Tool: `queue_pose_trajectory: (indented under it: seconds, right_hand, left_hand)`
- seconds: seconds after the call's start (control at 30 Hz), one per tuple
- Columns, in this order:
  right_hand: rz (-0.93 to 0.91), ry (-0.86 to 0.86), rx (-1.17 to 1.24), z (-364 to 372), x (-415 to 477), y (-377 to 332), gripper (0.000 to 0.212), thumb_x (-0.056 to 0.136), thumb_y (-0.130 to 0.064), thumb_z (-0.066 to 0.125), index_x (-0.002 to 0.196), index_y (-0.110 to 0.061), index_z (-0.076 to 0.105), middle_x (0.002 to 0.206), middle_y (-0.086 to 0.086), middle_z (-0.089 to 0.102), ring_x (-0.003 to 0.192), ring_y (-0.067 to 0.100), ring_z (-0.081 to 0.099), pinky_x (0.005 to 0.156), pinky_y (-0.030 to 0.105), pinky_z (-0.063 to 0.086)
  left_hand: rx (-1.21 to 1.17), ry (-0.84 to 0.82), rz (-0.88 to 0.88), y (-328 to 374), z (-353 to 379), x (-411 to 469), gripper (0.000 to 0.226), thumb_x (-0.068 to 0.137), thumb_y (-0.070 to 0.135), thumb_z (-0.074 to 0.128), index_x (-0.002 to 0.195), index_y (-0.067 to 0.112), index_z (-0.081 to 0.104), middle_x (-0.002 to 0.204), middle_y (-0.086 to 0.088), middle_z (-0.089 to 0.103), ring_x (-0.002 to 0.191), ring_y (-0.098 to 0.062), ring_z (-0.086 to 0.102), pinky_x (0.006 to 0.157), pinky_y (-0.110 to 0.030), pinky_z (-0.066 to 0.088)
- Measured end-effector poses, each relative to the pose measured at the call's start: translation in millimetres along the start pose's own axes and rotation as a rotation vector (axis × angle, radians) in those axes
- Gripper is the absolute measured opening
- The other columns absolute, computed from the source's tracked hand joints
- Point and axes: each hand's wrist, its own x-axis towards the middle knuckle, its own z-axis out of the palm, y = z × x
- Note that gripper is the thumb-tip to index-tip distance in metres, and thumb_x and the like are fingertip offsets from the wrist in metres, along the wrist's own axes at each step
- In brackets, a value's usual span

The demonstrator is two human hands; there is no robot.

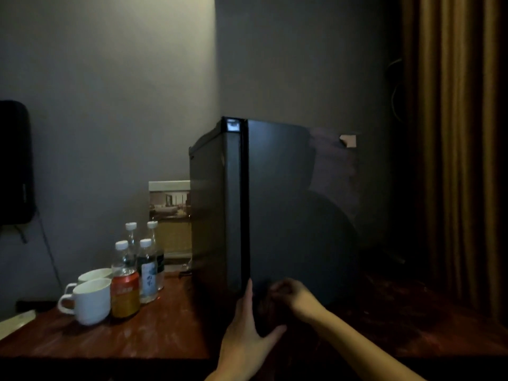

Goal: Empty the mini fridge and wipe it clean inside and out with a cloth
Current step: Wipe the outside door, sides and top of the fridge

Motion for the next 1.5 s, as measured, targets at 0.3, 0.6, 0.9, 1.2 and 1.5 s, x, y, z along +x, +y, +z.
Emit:
queue_pose_trajectory:
  seconds: [0.3, 0.6, 0.9, 1.2, 1.5]
  right_hand:
    - [0.222, 0.098, 0.815, -115, 21, -92, 0.027, 0.096, -0.022, 0.054, 0.094, 0.001, 0.068, 0.081, 0.017, 0.072, 0.064, 0.025, 0.069, 0.065, 0.035, 0.057]
    - [0.031, 0.274, 1.044, -188, 39, -165, 0.025, 0.099, -0.018, 0.045, 0.095, -0.001, 0.063, 0.074, 0.012, 0.068, 0.063, 0.024, 0.065, 0.059, 0.034, 0.055]
    - [-0.551, 0.521, 0.566, -144, 72, -205, 0.037, 0.094, -0.016, 0.059, 0.13, -0.015, 0.058, 0.112, 0.002, 0.069, 0.103, 0.012, 0.065, 0.09, 0.031, 0.055]
    - [-0.89, 0.889, -0.21, -70, 134, -175, 0.053, 0.1, -0.027, 0.037, 0.151, -0.022, 0.028, 0.159, -0.012, 0.022, 0.147, 0.006, 0.015, 0.119, 0.025, 0.016]
    - [-0.774, 1.099, -0.157, -133, 184, -166, 0.055, 0.095, -0.024, 0.028, 0.149, -0.015, 0.035, 0.154, -0.002, 0.034, 0.145, 0.01, 0.025, 0.118, 0.038, 0.025]
  left_hand:
    - [0.013, 0.057, 0.285, 127, -42, 99, 0.029, 0.086, 0.035, 0.07, 0.11, 0.024, 0.06, 0.106, 0.009, 0.067, 0.102, -0.009, 0.062, 0.081, -0.014, 0.045]
    - [0.892, 0.539, 0.911, 238, -126, 219, 0.046, 0.086, 0.015, 0.041, 0.128, 0.006, 0.058, 0.126, -0.011, 0.06, 0.12, -0.029, 0.056, 0.112, -0.047, 0.031]
    - [1.202, 0.573, 0.569, 239, -156, 272, 0.068, 0.094, 0.032, 0.0, 0.122, 0.011, 0.059, 0.122, -0.01, 0.062, 0.12, -0.029, 0.053, 0.117, -0.045, 0.014]
    - [1.18, 0.745, 0.743, 228, -153, 276, 0.053, 0.094, 0.024, 0.023, 0.098, 0.008, 0.073, 0.104, -0.015, 0.071, 0.104, -0.032, 0.065, 0.11, -0.047, 0.035]
    - [1.325, 0.759, 0.616, 224, -143, 270, 0.056, 0.101, 0.028, 0.009, 0.153, 0.006, 0.01, 0.162, -0.009, 0.007, 0.148, -0.026, 0.009, 0.113, -0.058, -0.012]
